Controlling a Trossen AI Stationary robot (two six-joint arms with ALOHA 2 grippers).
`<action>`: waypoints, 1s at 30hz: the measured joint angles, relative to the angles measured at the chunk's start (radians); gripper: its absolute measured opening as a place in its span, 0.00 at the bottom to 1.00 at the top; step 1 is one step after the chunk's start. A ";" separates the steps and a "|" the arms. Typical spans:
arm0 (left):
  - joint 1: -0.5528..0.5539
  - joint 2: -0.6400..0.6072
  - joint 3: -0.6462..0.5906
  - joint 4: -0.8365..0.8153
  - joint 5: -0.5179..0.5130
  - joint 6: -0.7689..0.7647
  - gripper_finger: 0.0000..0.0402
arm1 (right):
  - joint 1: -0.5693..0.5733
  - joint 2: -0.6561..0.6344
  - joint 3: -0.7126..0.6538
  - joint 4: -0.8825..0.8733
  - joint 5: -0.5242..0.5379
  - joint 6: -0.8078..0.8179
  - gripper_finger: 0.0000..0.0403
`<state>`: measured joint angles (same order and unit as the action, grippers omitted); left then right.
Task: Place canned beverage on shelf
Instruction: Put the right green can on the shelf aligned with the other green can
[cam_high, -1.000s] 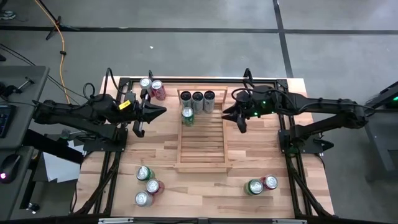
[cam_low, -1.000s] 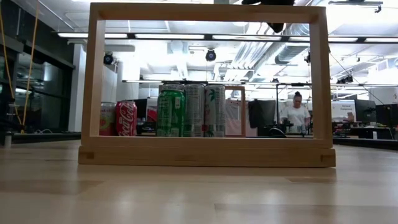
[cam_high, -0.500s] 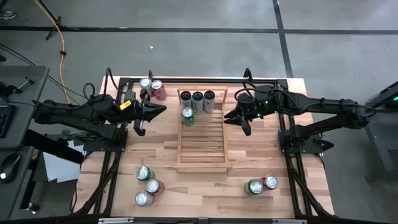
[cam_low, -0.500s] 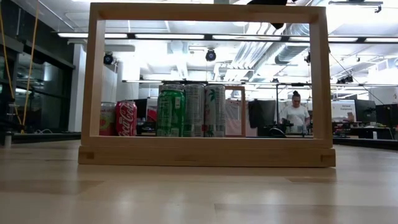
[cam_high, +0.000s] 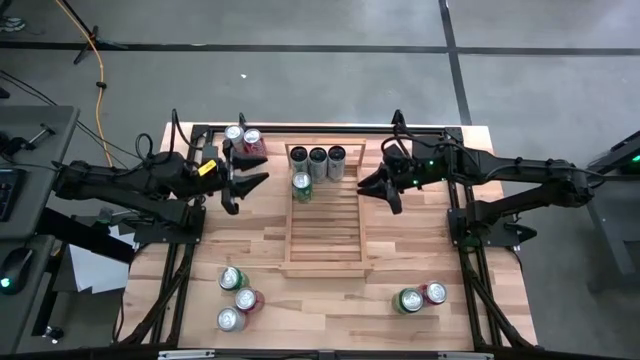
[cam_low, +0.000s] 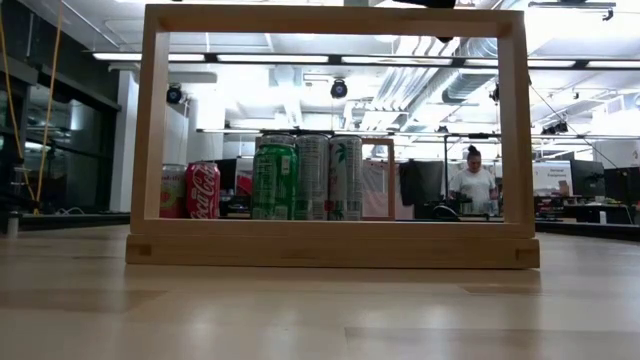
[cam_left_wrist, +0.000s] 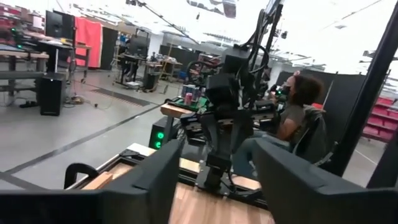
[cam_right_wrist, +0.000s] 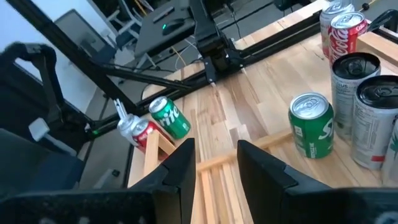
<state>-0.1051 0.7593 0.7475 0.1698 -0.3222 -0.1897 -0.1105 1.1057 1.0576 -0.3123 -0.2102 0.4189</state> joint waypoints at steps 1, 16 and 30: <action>0.000 0.000 0.000 0.000 0.001 -0.007 0.55 | 0.000 0.000 0.000 0.002 0.001 0.009 0.26; -0.001 -0.001 0.001 -0.047 0.145 -0.043 0.50 | 0.000 0.001 0.000 0.102 0.218 -0.003 0.27; -0.001 0.000 0.001 -0.167 0.121 -0.041 0.01 | 0.000 0.001 0.000 0.115 0.274 0.029 0.52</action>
<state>-0.1059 0.7589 0.7483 0.0032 -0.2014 -0.2310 -0.1108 1.1069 1.0576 -0.1972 0.0635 0.4484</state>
